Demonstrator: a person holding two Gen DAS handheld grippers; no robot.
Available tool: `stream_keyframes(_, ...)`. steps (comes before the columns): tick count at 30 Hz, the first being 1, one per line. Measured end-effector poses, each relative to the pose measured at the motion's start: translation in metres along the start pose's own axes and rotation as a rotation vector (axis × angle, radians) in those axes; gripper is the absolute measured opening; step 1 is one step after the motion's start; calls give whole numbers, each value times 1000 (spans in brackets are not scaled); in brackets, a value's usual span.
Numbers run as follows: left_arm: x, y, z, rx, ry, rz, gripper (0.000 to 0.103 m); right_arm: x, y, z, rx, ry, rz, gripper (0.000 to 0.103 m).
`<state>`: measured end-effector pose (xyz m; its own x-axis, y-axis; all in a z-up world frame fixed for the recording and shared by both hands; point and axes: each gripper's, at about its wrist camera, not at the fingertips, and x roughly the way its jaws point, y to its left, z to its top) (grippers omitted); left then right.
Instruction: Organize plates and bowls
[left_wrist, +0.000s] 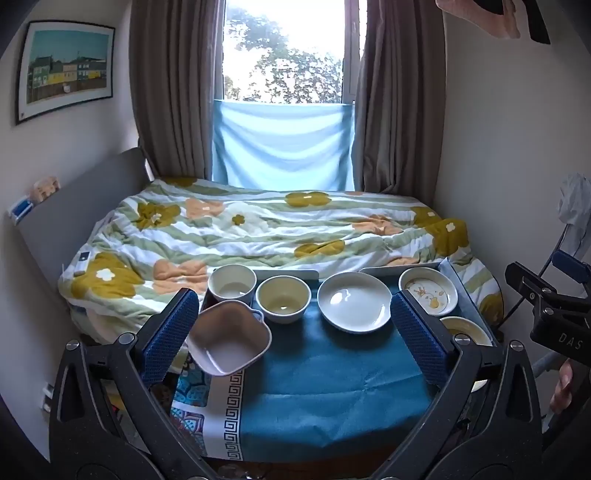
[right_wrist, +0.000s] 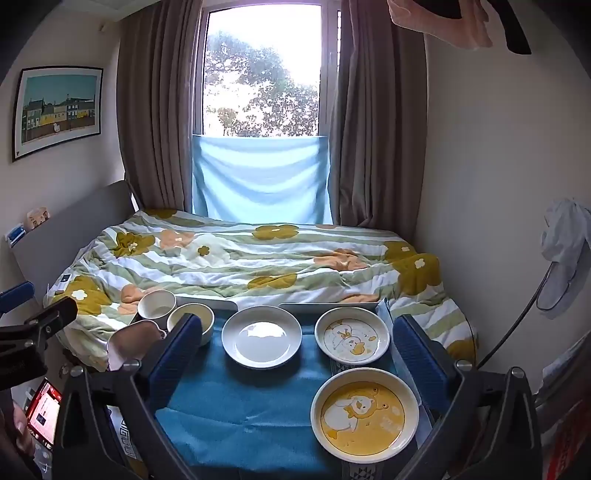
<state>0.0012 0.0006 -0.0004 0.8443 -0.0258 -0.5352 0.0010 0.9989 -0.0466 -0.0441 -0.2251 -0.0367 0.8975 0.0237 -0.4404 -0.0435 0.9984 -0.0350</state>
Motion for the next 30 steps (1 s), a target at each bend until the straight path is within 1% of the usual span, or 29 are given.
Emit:
stream_keyframes(2, -5, 3, -2, 6, -22, 8, 103, -2, 1, 1, 4, 3, 1, 103)
stream_keyframes(4, -6, -3, 2, 18, -19, 18, 103, -3, 0, 2, 2, 6, -1, 103)
stream_keyframes(6, -6, 1, 1, 13, -22, 18, 103, -2, 0, 4, -1, 3, -3, 103)
stream_keyframes(7, -9, -1, -3, 13, -38, 21, 103, -4, -4, 0, 5, -4, -1, 103)
stream_keyframes(12, -7, -7, -3, 23, -40, 42, 103, 4, -4, -1, 2, -9, 1, 103)
stream_keyframes(13, -8, -7, -3, 26, -42, 47, 103, -3, -7, 1, 16, -15, 2, 103)
stream_keyframes(15, -9, -9, -4, 34, -43, 56, 103, -2, -9, 1, 14, -12, -1, 103)
stream_keyframes(16, -9, -9, -5, 36, -42, 58, 103, -9, -5, 3, 12, -16, -8, 103)
stream_keyframes(23, -12, -10, -4, 42, -40, 73, 103, -7, -3, 1, 6, -12, 1, 103)
stream_keyframes(30, -17, -10, -6, 39, -54, 82, 103, -11, -4, 0, 12, -16, -1, 103)
